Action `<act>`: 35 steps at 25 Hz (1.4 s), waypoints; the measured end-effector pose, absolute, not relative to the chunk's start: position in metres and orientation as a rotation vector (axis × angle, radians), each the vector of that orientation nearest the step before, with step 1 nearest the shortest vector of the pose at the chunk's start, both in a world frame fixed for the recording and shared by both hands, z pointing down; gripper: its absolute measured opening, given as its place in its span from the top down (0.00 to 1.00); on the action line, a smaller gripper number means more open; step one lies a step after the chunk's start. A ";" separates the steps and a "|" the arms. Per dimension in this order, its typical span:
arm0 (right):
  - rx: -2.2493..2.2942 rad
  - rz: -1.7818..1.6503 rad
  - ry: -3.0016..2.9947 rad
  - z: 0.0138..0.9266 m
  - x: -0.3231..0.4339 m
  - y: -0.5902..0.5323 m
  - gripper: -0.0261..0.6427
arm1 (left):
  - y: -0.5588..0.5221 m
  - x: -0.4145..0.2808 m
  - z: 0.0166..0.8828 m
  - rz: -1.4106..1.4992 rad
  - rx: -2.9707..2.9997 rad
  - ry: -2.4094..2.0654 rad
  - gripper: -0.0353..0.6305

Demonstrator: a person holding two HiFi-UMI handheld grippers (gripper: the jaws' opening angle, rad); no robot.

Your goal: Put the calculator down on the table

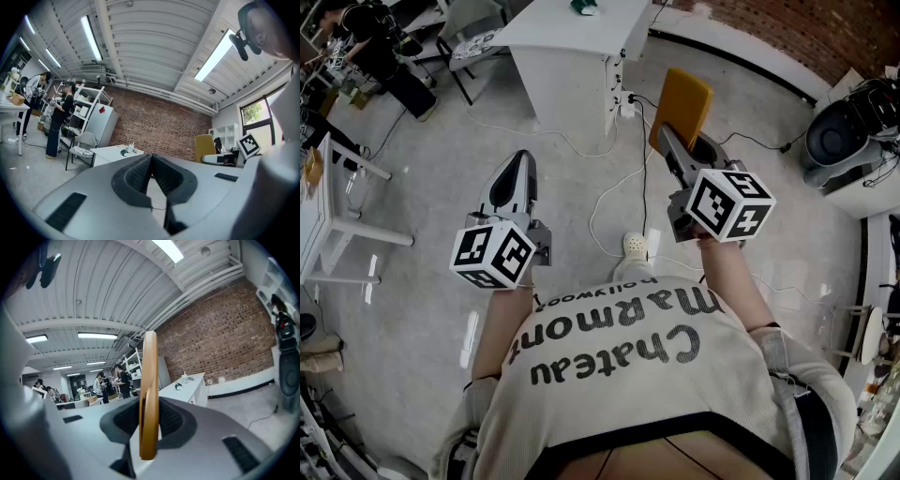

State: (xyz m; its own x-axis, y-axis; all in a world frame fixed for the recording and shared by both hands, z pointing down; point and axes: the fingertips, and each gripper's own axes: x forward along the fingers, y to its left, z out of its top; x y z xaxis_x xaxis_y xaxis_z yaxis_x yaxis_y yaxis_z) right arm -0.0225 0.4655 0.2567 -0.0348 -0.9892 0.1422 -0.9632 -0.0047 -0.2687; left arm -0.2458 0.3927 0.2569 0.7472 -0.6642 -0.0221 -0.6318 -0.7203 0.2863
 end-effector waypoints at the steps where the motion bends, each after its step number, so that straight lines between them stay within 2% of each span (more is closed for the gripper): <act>1: -2.121 -0.448 2.145 0.258 -0.017 0.459 0.82 | 0.386 -0.242 0.258 -0.178 2.690 -1.017 0.94; 21: -1.952 -0.492 2.220 0.251 0.120 0.271 0.82 | 0.219 -0.104 0.255 -0.221 2.648 -1.081 0.94; 35: -1.919 -0.552 2.299 0.267 0.186 0.197 0.82 | 0.156 -0.031 0.257 -0.229 2.643 -1.118 0.94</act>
